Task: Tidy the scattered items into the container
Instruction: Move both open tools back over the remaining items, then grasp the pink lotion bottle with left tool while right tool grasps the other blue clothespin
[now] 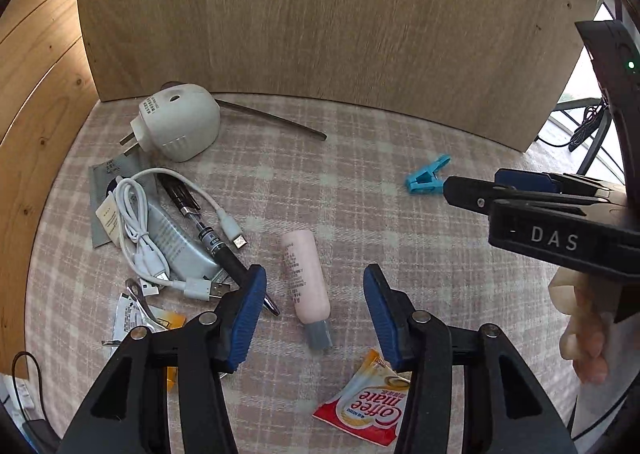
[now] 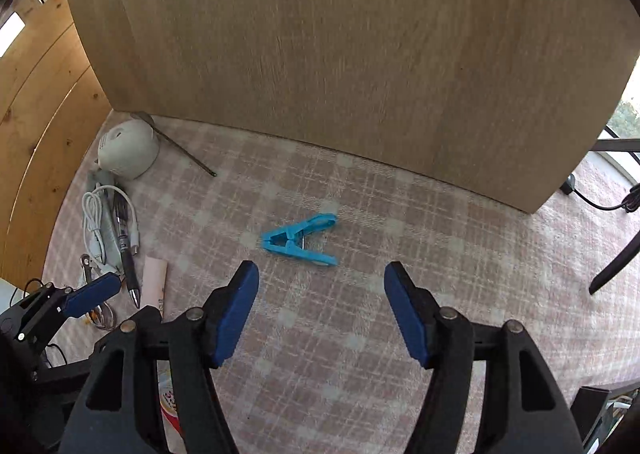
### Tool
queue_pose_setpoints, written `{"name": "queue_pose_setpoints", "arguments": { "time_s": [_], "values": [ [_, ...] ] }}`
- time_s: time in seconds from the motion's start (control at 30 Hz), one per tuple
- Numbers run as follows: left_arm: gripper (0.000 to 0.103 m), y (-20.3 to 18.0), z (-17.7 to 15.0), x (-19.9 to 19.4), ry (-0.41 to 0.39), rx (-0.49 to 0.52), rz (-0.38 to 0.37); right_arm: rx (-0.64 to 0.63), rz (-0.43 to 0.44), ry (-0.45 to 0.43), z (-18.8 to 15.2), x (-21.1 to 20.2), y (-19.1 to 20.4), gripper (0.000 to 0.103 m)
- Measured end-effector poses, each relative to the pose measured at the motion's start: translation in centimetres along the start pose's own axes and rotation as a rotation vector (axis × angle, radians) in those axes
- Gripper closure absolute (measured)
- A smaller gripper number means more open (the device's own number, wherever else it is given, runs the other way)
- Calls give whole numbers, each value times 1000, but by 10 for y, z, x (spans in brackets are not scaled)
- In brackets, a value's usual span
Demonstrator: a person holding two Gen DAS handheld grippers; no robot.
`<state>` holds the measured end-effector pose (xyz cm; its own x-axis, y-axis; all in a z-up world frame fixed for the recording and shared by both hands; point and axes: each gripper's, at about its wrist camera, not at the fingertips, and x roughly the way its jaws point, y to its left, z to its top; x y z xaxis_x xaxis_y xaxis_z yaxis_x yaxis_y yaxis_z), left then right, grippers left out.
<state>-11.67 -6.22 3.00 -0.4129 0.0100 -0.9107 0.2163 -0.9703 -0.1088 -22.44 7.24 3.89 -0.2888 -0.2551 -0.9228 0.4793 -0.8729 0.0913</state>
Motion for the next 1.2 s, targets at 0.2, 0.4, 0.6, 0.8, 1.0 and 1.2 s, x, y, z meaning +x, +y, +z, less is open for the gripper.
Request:
{"name": "queue_pose_setpoints", "arguments": {
  "time_s": [0.2,0.4,0.6,0.8,1.0,1.2],
  "values": [
    [56,2,4,15,22,-3,-26,-26,-20,4,7,22,4,39],
    [56,-2,3,30,47,17,-27,-59,-6,2,10,29,9,39],
    [66,-5,1,31,30,32,-7,-135,-46,11,5,33,22,40],
    [84,2,-2,30,23,17,8,-107,-25,14,0,25,18,55],
    [84,9,-4,18,8,-23,-41,-44,-8,-7,-11,4,2,55],
    [84,4,-3,-10,-26,-19,-80,7,-1,-49,-27,-41,-17,55]
  ]
}}
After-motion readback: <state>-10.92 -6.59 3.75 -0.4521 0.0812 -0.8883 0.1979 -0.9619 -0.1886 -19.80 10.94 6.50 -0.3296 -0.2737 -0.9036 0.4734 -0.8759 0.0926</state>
